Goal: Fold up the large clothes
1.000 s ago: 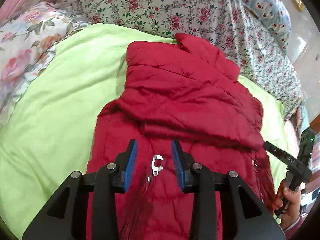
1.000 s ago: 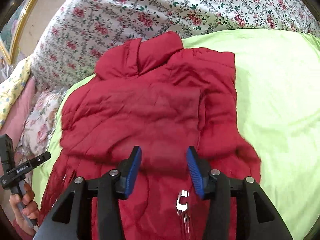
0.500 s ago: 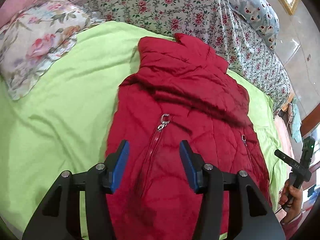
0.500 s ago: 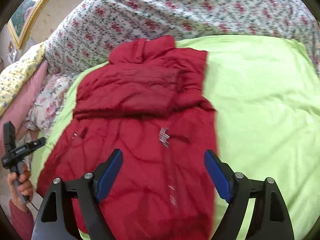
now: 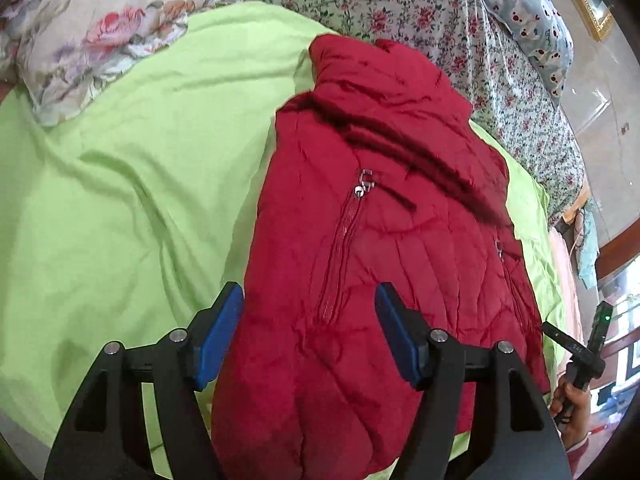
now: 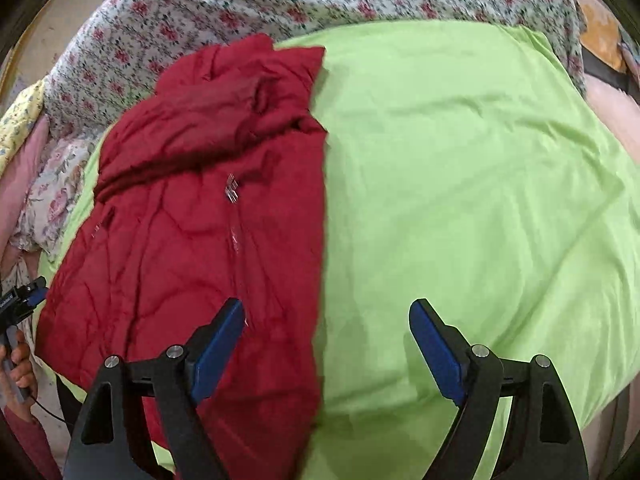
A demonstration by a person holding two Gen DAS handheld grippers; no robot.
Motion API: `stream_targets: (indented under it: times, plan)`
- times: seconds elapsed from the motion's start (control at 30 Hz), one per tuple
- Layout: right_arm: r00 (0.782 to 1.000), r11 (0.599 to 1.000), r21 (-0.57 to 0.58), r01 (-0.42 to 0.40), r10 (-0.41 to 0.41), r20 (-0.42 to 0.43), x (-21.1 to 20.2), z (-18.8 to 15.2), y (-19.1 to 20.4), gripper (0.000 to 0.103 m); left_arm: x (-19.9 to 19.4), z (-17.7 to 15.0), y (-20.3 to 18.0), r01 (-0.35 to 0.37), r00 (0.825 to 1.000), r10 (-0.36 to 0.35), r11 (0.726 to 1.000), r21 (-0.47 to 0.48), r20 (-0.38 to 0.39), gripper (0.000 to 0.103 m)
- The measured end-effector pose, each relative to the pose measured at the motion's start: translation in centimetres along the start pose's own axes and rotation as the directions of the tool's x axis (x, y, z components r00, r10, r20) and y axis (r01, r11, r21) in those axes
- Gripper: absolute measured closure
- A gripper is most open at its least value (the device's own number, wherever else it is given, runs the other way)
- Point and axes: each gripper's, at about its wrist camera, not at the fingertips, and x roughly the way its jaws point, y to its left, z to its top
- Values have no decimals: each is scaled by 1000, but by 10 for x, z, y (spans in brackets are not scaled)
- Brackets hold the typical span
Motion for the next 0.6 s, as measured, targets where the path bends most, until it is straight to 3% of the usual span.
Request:
stream_targets:
  times: [0.23,0.6]
  plan:
    - [998,998,27,-51,52,-40,3,-24,1,16,1,-15,-1,7,1000,-7,999,33,-17,35]
    - [992,992,35,-124,125,-12,-16,-40,8,16,-7,-46,20,71,997,-70,997,22,-34,35]
